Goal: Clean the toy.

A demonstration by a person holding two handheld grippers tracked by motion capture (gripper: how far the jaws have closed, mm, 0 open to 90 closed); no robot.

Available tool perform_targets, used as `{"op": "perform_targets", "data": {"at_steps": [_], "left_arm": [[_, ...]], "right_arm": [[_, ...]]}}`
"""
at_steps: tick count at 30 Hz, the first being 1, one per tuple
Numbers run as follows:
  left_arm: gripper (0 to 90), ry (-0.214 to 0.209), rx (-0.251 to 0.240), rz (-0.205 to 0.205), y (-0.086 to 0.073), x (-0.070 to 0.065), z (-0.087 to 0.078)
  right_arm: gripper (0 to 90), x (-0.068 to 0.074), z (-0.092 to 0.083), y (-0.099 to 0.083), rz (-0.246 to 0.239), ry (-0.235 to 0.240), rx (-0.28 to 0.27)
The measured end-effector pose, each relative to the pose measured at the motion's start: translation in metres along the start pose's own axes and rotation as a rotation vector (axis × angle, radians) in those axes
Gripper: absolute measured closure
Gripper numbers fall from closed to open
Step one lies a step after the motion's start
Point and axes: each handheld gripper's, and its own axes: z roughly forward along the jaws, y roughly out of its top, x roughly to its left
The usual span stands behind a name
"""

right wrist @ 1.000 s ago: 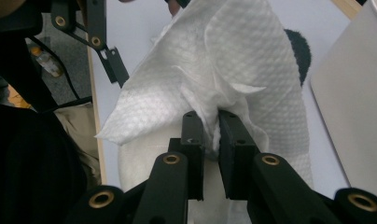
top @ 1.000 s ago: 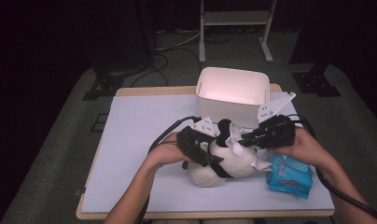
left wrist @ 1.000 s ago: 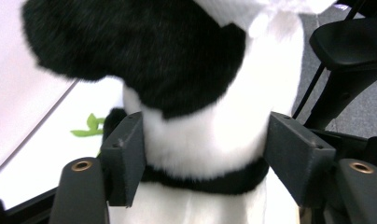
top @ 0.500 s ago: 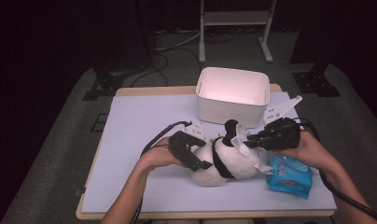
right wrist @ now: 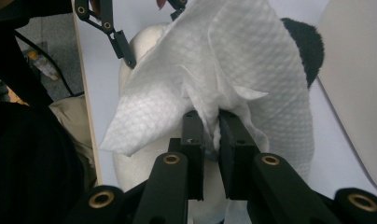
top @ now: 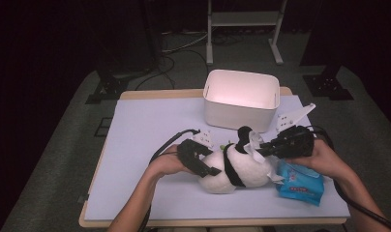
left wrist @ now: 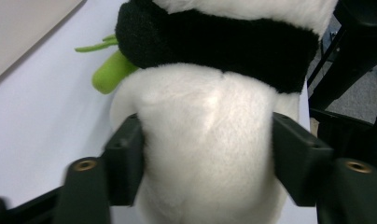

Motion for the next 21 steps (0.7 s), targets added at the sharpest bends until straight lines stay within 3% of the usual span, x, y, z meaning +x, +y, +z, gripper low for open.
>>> {"op": "perform_targets", "data": {"at_steps": [6, 8, 12, 14, 21], "left_arm": [[44.1, 0.051, -0.011, 0.016, 0.006, -0.002, -0.011], [44.9, 0.089, 0.01, 0.041, 0.009, -0.002, -0.02], [46.5, 0.162, 0.07, 0.071, 0.011, -0.002, -0.031], [46.7, 0.171, 0.081, 0.075, 0.01, -0.002, -0.034], [46.6, 0.164, 0.07, 0.075, 0.006, -0.001, -0.038]], "right_arm": [[80.4, -0.006, -0.001, -0.005, 0.021, -0.017, -0.034], [80.4, -0.007, 0.002, -0.006, 0.024, -0.031, -0.017], [80.5, -0.014, 0.021, -0.009, 0.045, -0.005, 0.006], [80.7, -0.017, 0.032, -0.009, 0.06, 0.023, -0.01], [80.7, -0.018, 0.036, 0.008, 0.044, 0.046, -0.043]]}}
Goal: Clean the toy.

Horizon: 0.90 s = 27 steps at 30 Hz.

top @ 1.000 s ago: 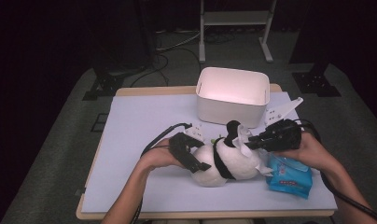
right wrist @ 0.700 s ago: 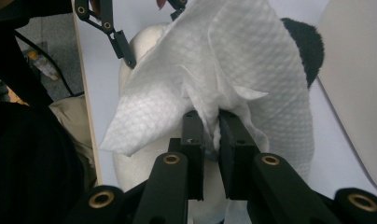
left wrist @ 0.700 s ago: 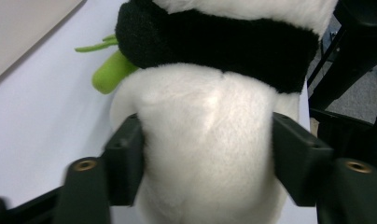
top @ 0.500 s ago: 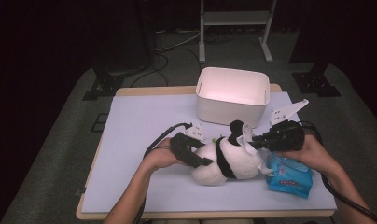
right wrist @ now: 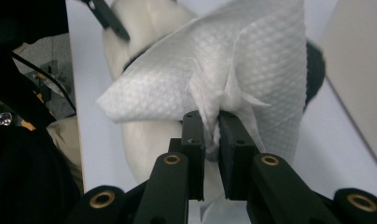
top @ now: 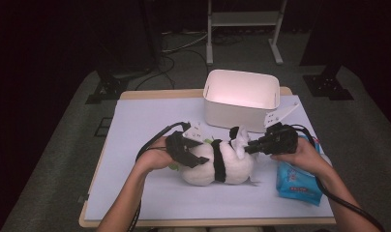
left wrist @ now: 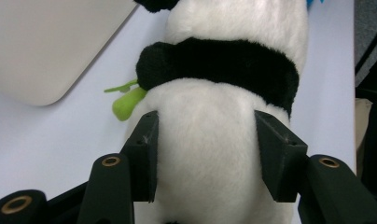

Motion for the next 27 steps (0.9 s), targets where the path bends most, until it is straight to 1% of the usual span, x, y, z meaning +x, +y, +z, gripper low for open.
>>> {"op": "perform_targets", "data": {"at_steps": [2, 4, 5, 6, 9, 10, 12, 13, 14, 16, 18, 19, 21, 23, 24, 27], "left_arm": [[46.2, -0.007, -0.002, 0.001, 0.001, -0.001, 0.001], [45.4, -0.008, 0.006, 0.002, 0.0, -0.001, 0.001], [44.9, -0.012, 0.007, -0.004, -0.001, 0.0, 0.001], [44.0, -0.017, -0.002, -0.015, -0.004, 0.0, 0.001], [38.9, -0.033, -0.032, -0.042, -0.009, 0.001, 0.0], [37.5, -0.043, -0.051, -0.052, -0.011, 0.0, 0.0], [32.2, -0.051, -0.06, -0.061, -0.012, 0.001, 0.0], [29.9, -0.055, -0.062, -0.072, -0.013, 0.002, -0.001], [29.0, -0.064, -0.064, -0.071, -0.013, 0.002, -0.001], [26.2, -0.07, -0.059, -0.079, -0.014, 0.002, -0.002], [20.9, -0.068, -0.043, -0.085, -0.014, 0.004, -0.001], [18.5, -0.072, -0.039, -0.098, -0.014, 0.004, 0.0], [16.3, -0.087, -0.031, -0.107, -0.015, 0.005, 0.003], [15.0, -0.099, -0.021, -0.108, -0.015, 0.005, 0.005], [12.8, -0.107, -0.008, -0.108, -0.015, 0.005, 0.008], [9.9, -0.114, 0.005, -0.105, -0.014, 0.005, 0.013]], "right_arm": [[80.6, 0.002, 0.001, 0.007, -0.009, 0.007, -0.004], [80.2, 0.004, 0.005, 0.013, -0.019, 0.009, 0.006], [79.7, 0.006, 0.007, 0.016, -0.028, 0.011, 0.01], [79.7, 0.007, 0.01, 0.017, -0.033, 0.013, 0.012], [80.6, 0.007, 0.013, 0.016, -0.035, 0.014, 0.03], [81.2, 0.007, 0.013, 0.015, -0.033, 0.017, 0.031], [81.5, 0.007, 0.013, 0.012, -0.041, 0.018, 0.04], [81.5, 0.007, 0.013, 0.01, -0.035, 0.019, 0.039], [81.5, 0.008, 0.013, 0.009, -0.031, 0.025, 0.041], [81.6, 0.008, 0.012, 0.006, -0.032, 0.03, 0.041], [81.6, 0.008, 0.011, 0.004, -0.029, 0.034, 0.038], [81.6, 0.008, 0.011, 0.004, -0.027, 0.034, 0.038], [81.6, 0.008, 0.011, 0.003, -0.033, 0.036, 0.038], [81.6, 0.009, 0.011, 0.002, -0.029, 0.04, 0.038], [81.5, 0.009, 0.011, 0.001, -0.032, 0.041, 0.036], [81.5, 0.01, 0.011, -0.002, -0.03, 0.048, 0.03]]}}
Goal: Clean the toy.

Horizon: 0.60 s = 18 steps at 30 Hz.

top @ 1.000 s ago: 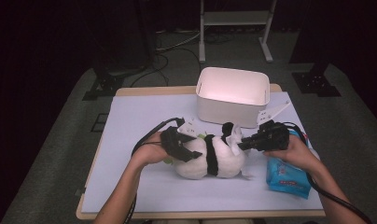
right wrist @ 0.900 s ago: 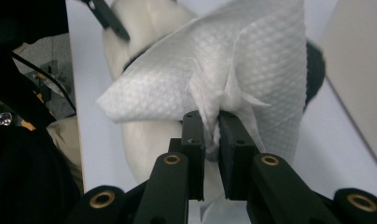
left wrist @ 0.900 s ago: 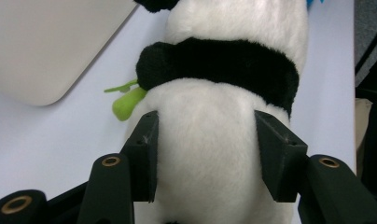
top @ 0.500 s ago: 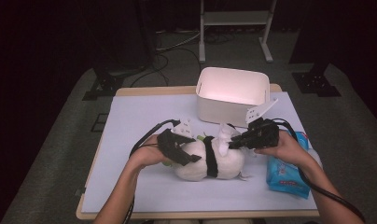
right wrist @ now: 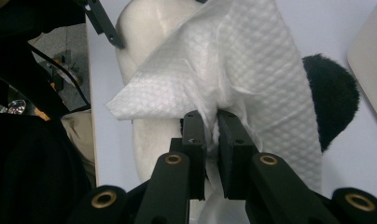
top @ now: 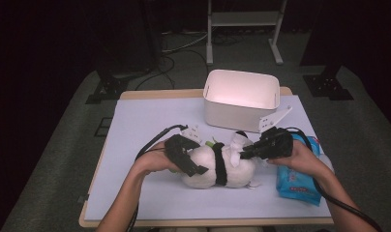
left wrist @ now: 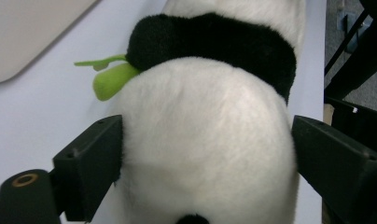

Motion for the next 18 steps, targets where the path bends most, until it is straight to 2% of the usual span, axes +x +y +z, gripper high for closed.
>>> {"op": "perform_targets", "data": {"at_steps": [2, 6, 8, 13, 18], "left_arm": [[10.5, 0.004, 0.004, 0.016, 0.001, -0.001, 0.003], [30.1, 0.036, -0.001, 0.068, 0.003, -0.004, 0.0], [34.9, 0.054, -0.015, 0.077, 0.004, -0.005, -0.002], [36.2, 0.055, -0.021, 0.09, 0.005, -0.002, -0.005], [37.2, 0.085, -0.028, 0.118, 0.008, 0.001, -0.009]], "right_arm": [[81.4, 0.001, 0.0, -0.001, 0.0, 0.001, -0.007], [81.1, 0.003, -0.002, -0.003, 0.006, -0.007, -0.013], [81.1, 0.002, -0.003, -0.003, 0.009, -0.016, -0.023], [81.6, 0.0, -0.006, 0.001, 0.012, -0.018, -0.025], [81.7, -0.003, -0.008, 0.008, 0.007, -0.03, -0.019]]}}
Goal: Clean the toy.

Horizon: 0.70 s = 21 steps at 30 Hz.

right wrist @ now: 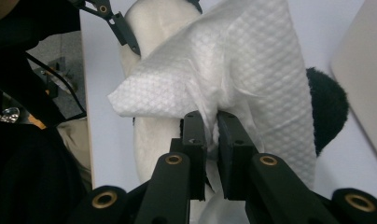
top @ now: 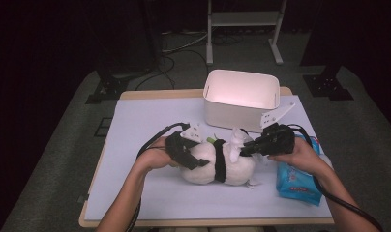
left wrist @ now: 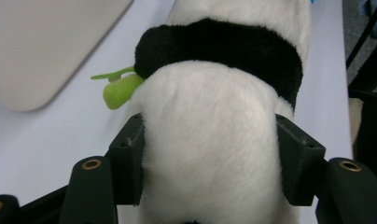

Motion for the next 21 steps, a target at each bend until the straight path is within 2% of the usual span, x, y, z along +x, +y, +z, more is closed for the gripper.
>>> {"op": "perform_targets", "data": {"at_steps": [5, 9, 13, 16, 21], "left_arm": [[37.9, 0.037, 0.004, 0.025, 0.003, 0.004, -0.003], [37.9, 0.033, 0.005, 0.033, 0.0, 0.003, -0.002], [35.0, 0.007, 0.015, 0.02, -0.004, 0.002, -0.001], [28.5, -0.026, 0.015, -0.009, -0.008, 0.0, -0.001], [23.9, -0.076, 0.008, -0.042, -0.006, -0.002, -0.006]], "right_arm": [[81.6, -0.004, 0.001, 0.01, 0.0, -0.006, -0.006], [81.6, -0.009, 0.0, 0.017, 0.008, -0.014, -0.02], [81.4, -0.012, 0.01, 0.014, 0.021, -0.004, 0.007], [81.4, -0.006, 0.015, 0.01, 0.015, 0.018, 0.016], [81.2, 0.005, 0.015, 0.008, 0.001, 0.03, 0.032]]}}
